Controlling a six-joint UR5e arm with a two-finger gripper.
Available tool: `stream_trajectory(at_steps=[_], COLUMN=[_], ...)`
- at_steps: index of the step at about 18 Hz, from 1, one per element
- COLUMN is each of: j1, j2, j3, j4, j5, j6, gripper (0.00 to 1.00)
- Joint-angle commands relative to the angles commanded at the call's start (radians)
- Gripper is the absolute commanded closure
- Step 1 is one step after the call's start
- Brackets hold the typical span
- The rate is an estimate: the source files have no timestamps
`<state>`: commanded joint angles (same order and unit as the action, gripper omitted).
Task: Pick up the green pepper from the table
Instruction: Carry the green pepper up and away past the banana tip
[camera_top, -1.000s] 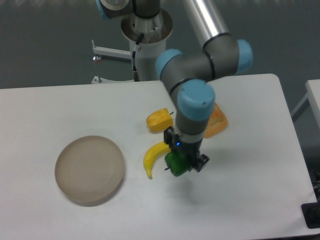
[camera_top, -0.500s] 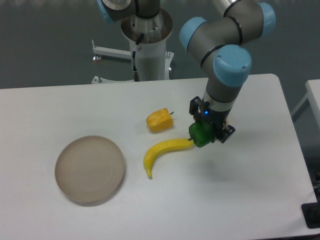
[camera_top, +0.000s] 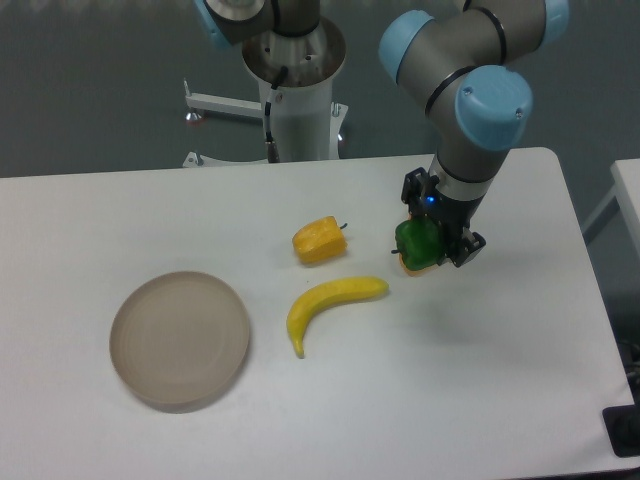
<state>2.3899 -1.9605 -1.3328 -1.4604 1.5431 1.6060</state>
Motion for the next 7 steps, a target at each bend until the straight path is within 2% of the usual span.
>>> stream_trajectory(at_steps=[7], j1=[0.002], j2=[0.014], j3=[-0.016], j4=[0.003], j5=[0.017], j6=[0.034], gripper=[0.66])
